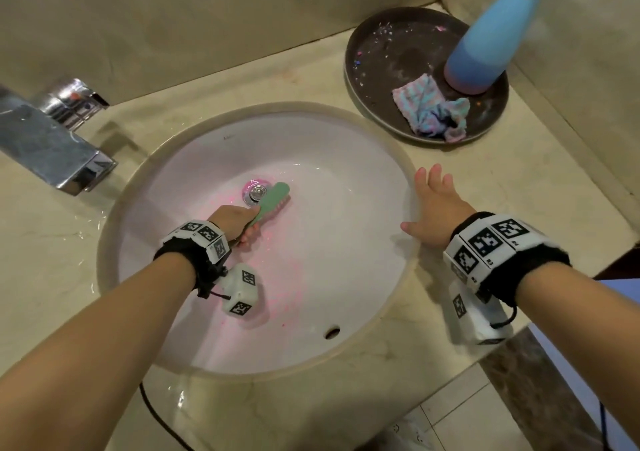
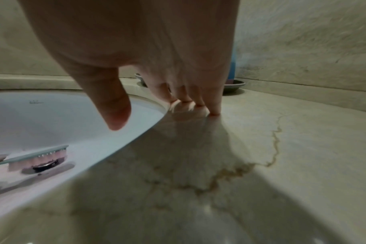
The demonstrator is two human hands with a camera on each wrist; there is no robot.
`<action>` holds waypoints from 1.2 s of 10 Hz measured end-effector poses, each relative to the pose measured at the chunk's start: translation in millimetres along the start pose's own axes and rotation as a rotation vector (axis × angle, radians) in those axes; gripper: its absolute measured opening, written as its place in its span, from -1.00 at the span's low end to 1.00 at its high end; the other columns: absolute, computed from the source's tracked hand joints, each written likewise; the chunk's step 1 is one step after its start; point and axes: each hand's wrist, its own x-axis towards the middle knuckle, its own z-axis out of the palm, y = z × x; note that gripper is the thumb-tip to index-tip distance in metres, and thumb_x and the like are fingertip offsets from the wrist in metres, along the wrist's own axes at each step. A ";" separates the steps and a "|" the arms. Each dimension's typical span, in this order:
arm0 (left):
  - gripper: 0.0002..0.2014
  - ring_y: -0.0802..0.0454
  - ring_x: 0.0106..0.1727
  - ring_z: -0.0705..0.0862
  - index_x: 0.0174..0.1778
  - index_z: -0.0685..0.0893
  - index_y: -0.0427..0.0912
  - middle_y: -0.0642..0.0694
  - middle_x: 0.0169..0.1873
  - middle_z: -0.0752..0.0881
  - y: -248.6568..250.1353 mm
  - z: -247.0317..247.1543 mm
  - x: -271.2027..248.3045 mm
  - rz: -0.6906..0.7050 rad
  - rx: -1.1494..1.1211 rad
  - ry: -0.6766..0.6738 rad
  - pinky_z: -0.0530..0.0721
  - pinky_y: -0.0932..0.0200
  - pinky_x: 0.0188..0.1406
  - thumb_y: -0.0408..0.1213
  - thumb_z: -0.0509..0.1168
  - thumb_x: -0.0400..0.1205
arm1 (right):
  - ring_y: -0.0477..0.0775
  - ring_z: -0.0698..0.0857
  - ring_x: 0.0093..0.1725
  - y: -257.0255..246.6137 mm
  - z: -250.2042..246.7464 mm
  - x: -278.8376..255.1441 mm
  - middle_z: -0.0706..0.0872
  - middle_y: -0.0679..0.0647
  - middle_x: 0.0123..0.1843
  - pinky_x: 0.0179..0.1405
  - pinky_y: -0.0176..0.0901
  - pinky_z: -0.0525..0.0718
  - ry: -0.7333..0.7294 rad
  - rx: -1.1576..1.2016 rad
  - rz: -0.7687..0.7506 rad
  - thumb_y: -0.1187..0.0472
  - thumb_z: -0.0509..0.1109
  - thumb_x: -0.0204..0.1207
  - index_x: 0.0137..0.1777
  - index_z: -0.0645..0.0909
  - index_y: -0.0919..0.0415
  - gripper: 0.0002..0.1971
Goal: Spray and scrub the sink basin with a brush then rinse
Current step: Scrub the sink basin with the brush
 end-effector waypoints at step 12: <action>-0.54 0.15 -0.81 0.37 -0.39 0.63 -0.30 0.02 -0.80 0.51 -6.8 25.7 -1.4 -0.035 0.285 -0.086 0.35 0.39 -0.72 0.00 0.20 0.67 | 0.27 -0.25 0.66 3.4 2.1 -1.4 -0.38 0.20 0.66 0.64 0.12 0.04 0.016 -0.013 -0.029 0.02 0.28 0.60 0.64 -0.37 0.22 -0.08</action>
